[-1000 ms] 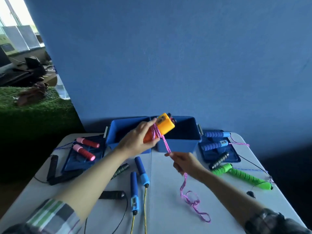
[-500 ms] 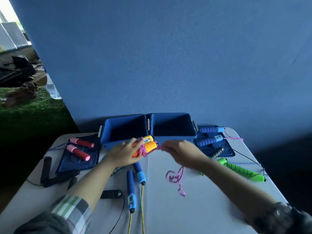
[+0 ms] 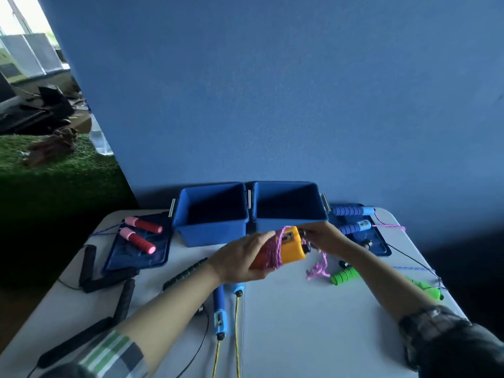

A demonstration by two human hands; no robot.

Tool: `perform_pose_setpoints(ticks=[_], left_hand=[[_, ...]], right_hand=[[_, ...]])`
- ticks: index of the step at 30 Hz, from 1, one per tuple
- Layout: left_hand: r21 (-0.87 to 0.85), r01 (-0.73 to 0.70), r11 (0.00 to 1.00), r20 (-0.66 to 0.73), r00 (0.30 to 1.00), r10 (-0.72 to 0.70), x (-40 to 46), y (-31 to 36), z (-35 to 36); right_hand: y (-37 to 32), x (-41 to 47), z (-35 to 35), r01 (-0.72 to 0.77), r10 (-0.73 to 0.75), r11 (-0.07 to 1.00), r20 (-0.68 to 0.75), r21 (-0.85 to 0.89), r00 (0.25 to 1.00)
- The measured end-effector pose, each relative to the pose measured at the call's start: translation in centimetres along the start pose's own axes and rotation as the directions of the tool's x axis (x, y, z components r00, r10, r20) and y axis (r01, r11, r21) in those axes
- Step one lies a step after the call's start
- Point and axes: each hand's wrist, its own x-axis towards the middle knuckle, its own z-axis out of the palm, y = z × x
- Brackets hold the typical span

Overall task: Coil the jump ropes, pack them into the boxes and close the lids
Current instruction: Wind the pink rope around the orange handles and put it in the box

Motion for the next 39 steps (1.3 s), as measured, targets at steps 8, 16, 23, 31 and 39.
perform_pose_setpoints(ticks=[8, 16, 23, 31, 39], left_hand=[[-0.046, 0.094, 0.995, -0.155, 0.983, -0.100, 0.9, -2.7, 0.0], [0.090, 0.356, 0.930, -0.155, 0.928, -0.340, 0.7, -5.5, 0.5], [0.340, 0.422, 0.840, 0.045, 0.885, -0.463, -1.1, -7.1, 1.5], [0.259, 0.054, 0.964, 0.167, 0.981, -0.100, -3.1, -4.9, 3.9], [0.040, -0.054, 0.998, 0.128, 0.991, 0.049, -1.8, -1.3, 2.7]], right_hand=[[-0.3, -1.7, 4.7, -0.106, 0.089, 0.974, 0.092, 0.202, 0.992], [-1.9, -3.9, 6.5, -0.126, 0.118, 0.988, 0.092, 0.086, 0.989], [-5.1, -6.1, 4.9, 0.065, -0.024, 0.905, 0.100, -0.420, 0.995], [-5.0, -2.7, -0.1, 0.211, -0.305, 0.810, -0.087, -0.547, 0.948], [-2.7, 0.1, 0.1, 0.177, -0.187, 0.955, -0.021, -0.236, 0.982]])
